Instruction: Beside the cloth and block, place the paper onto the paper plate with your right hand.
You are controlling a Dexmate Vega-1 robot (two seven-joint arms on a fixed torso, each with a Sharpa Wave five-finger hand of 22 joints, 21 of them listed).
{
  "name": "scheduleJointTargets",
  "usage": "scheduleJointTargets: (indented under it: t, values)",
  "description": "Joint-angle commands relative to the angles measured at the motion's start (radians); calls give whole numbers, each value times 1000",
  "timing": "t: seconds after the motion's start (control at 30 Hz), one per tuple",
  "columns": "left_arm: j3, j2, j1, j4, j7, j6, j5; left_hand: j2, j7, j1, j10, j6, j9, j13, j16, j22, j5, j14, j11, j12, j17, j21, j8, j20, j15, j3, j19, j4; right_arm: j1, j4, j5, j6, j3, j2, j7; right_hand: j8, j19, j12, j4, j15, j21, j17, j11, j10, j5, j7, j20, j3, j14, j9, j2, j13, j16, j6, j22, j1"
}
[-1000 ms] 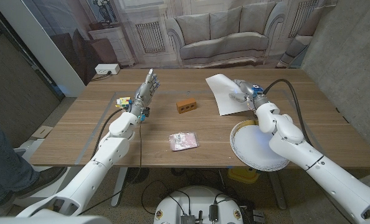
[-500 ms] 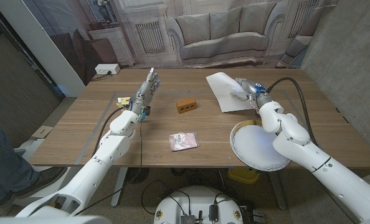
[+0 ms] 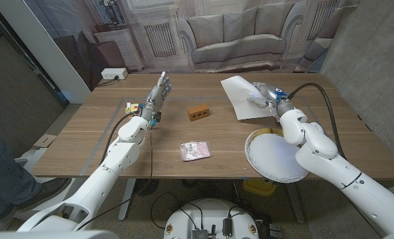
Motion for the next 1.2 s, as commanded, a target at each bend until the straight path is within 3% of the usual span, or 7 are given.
scheduleJointTargets:
  t: [0.03,0.63,1.2]
  values:
    - [-5,-8,-13,11,-14,2,5,4,2,4,-3,9,5,2,-1,5,8,-10,-3,-2,5,0,-1,3,0,-7,-10,2,-60,-78,0,-29,30,-35,-18,-1,-3,-4,5,-42,-1,2,-3,6,-4,5,-38,5,-5,3,0,2,-5,9,1,7]
    - [-4,-17,-12,8,-13,16,13,5,2,6,-4,8,5,2,-1,5,8,-10,-4,-2,5,0,-1,3,0,-11,-11,2,-155,-183,7,-78,80,-102,-34,-4,-2,-5,8,-38,-4,2,1,12,-10,5,-35,4,-1,3,-2,2,-4,12,1,5]
    - [1,-15,-7,-7,-1,36,21,7,2,7,-3,8,5,2,-1,5,8,-10,-3,-2,5,0,-1,3,1,-15,-11,2,-327,-313,17,-163,175,-181,-90,-8,-2,-7,12,-38,-8,2,2,19,-14,7,-33,-4,-5,3,-13,2,-7,13,1,-2]
